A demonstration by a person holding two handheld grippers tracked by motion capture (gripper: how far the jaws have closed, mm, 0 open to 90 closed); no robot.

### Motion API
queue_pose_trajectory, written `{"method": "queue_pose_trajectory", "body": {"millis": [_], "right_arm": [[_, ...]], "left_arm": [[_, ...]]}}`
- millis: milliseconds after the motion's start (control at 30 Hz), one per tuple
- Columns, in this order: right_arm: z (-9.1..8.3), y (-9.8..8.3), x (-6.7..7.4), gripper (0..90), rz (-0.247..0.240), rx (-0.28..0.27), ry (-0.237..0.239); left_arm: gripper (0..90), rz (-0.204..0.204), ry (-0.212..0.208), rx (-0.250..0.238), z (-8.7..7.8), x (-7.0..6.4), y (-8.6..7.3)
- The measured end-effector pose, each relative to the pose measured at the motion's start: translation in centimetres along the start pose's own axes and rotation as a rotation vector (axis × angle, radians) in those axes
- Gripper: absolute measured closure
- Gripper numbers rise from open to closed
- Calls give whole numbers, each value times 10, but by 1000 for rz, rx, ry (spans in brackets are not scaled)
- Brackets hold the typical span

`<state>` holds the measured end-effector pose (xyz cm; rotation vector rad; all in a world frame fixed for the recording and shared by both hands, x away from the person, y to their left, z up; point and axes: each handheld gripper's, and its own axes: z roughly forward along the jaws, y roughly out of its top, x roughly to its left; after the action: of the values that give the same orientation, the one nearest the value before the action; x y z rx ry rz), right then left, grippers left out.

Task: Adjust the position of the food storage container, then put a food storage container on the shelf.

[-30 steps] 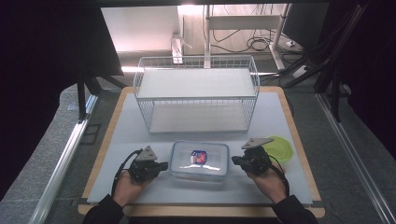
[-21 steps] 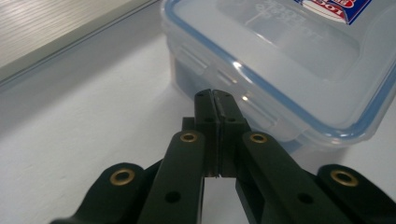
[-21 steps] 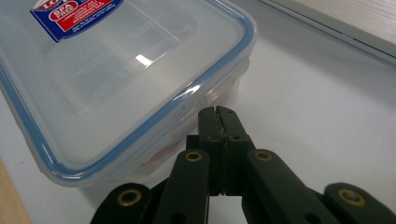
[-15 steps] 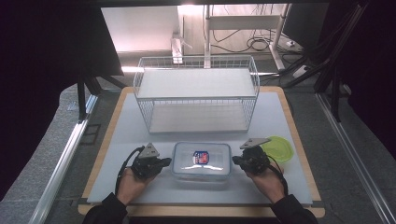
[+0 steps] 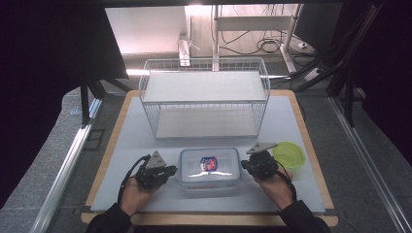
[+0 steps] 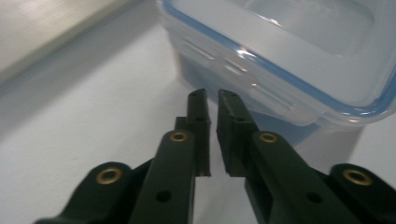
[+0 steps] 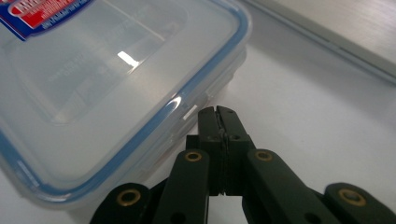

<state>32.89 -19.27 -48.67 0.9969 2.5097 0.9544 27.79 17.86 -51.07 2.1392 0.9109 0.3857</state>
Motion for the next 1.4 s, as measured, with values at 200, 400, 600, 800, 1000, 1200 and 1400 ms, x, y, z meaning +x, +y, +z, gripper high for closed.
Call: {"method": "queue_pose_trajectory", "body": {"millis": [200,400,600,800,1000,1200,1400], "right_arm": [[-15,-4,-8,730,28,-54,21],[-23,-5,-8,538,36,-89,29],[-30,-9,-4,372,40,-121,45],[-34,-14,-5,289,56,-127,56],[-35,-15,-7,208,68,-152,63],[-32,-13,-5,132,54,-154,78],[-30,-11,-3,77,43,-151,83]], "left_arm": [[505,-1,40,-1,-12,2,-5],[276,8,34,-6,-20,-4,-7],[141,28,32,-21,-24,-9,-15],[51,41,40,-29,-23,-9,-20],[9,36,56,-66,-22,-3,-22],[28,9,46,-38,-20,-1,-21],[30,7,39,-31,-21,-4,-16]]}}
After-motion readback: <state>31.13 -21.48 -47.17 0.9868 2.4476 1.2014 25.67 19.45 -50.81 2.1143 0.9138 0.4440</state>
